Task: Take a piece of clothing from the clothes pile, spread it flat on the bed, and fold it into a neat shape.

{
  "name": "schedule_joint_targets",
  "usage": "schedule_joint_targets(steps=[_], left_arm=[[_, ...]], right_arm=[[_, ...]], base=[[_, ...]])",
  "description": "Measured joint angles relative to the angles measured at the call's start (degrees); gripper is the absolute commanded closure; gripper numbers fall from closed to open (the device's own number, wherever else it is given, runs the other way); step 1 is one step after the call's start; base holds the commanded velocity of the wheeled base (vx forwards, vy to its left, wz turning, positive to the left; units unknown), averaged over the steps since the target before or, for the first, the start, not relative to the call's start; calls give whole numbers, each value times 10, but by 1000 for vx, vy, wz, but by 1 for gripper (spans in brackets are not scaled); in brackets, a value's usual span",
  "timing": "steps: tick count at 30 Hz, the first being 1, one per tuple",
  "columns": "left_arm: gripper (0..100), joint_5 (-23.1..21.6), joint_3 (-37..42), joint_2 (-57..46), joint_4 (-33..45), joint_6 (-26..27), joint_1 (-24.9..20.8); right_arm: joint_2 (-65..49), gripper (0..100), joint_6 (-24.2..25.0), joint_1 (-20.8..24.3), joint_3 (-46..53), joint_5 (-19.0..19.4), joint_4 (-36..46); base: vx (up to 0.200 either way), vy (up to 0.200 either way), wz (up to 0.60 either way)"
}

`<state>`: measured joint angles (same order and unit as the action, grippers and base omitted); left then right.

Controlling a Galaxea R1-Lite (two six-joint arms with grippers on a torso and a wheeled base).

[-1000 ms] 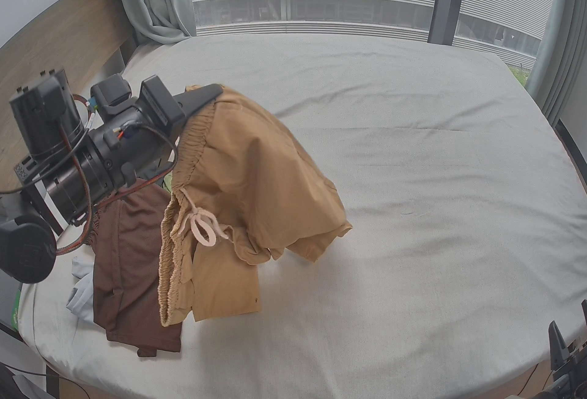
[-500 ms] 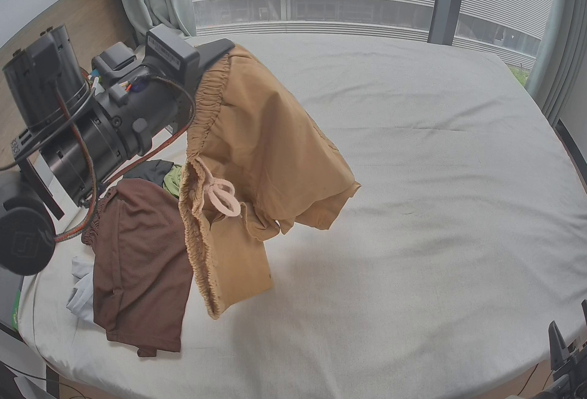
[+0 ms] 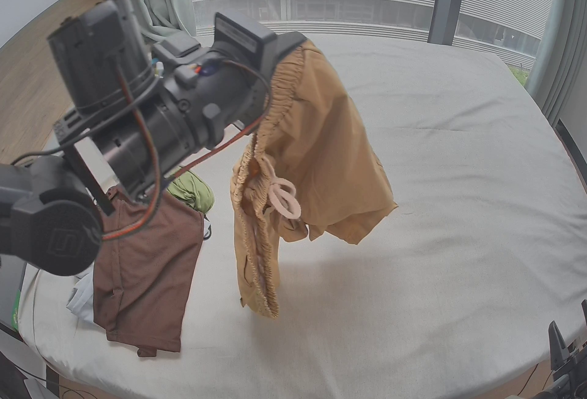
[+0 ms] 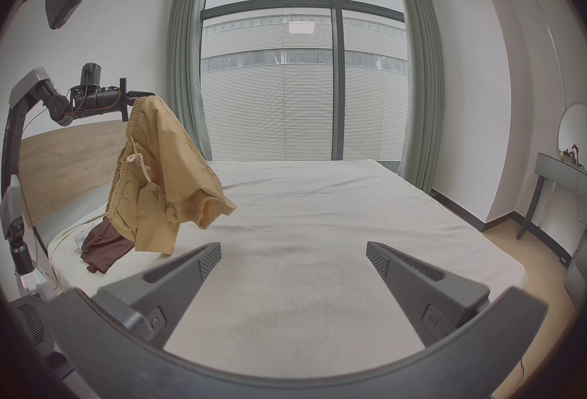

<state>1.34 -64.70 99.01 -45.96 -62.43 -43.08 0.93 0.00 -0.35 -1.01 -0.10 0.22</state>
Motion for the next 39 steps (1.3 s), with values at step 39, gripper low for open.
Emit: schedule_joint_targets(steps=[39], left_arm=[[100, -27, -101, 145, 32, -130, -6]], right_arm=[[0, 0, 3, 0, 0, -1, 0]], base=[[0, 0, 0]])
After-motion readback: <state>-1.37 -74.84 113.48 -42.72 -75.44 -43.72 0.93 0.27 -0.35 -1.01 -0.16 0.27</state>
